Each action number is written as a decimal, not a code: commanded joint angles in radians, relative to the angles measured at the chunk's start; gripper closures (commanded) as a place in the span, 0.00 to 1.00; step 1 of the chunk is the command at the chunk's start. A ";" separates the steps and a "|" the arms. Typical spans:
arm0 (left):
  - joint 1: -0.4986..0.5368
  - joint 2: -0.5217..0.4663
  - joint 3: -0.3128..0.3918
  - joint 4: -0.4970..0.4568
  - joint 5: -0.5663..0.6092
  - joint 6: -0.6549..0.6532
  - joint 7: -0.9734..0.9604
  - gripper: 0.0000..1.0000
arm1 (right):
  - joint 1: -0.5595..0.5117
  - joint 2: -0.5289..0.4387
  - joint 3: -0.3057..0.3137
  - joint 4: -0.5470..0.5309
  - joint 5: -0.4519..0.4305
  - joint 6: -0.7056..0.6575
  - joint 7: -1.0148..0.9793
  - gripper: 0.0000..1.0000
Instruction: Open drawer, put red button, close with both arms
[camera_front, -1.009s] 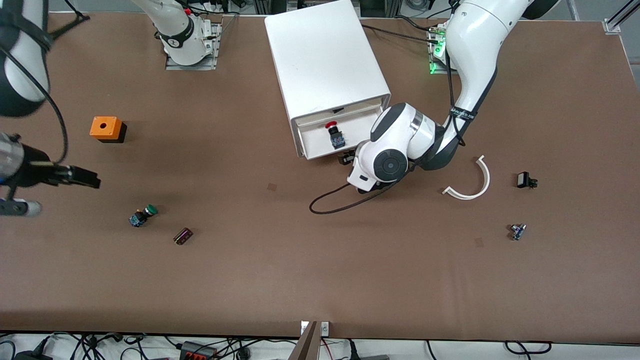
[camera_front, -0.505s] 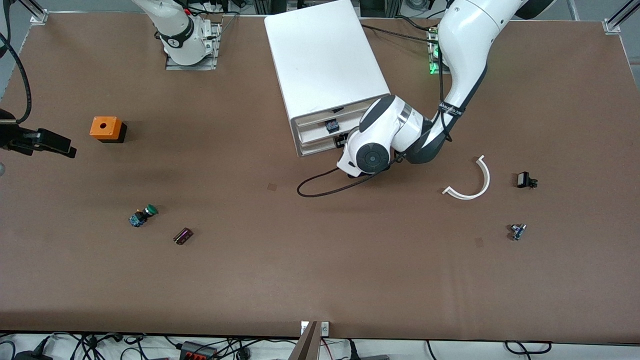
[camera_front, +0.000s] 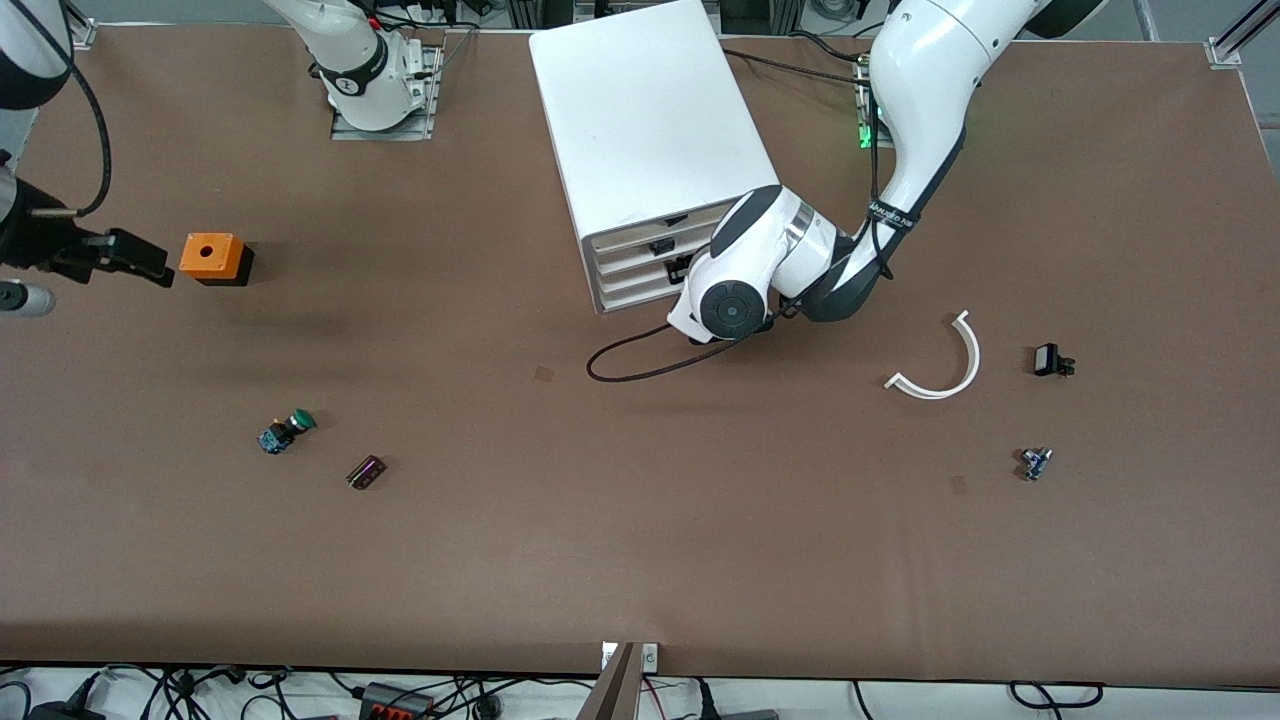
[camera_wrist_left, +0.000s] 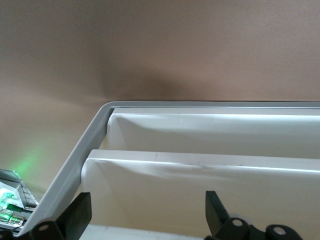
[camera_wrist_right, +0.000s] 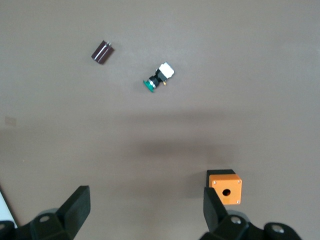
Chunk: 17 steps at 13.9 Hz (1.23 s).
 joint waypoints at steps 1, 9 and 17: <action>0.032 -0.051 0.013 -0.001 -0.006 -0.017 0.006 0.00 | -0.013 -0.058 0.019 -0.066 -0.010 0.027 -0.017 0.00; 0.311 -0.162 0.005 0.132 0.267 -0.050 0.378 0.00 | -0.013 -0.058 0.022 -0.057 -0.007 0.018 -0.003 0.00; 0.533 -0.332 0.007 0.194 0.327 -0.138 0.879 0.00 | -0.012 -0.061 0.023 -0.058 -0.003 0.009 -0.003 0.00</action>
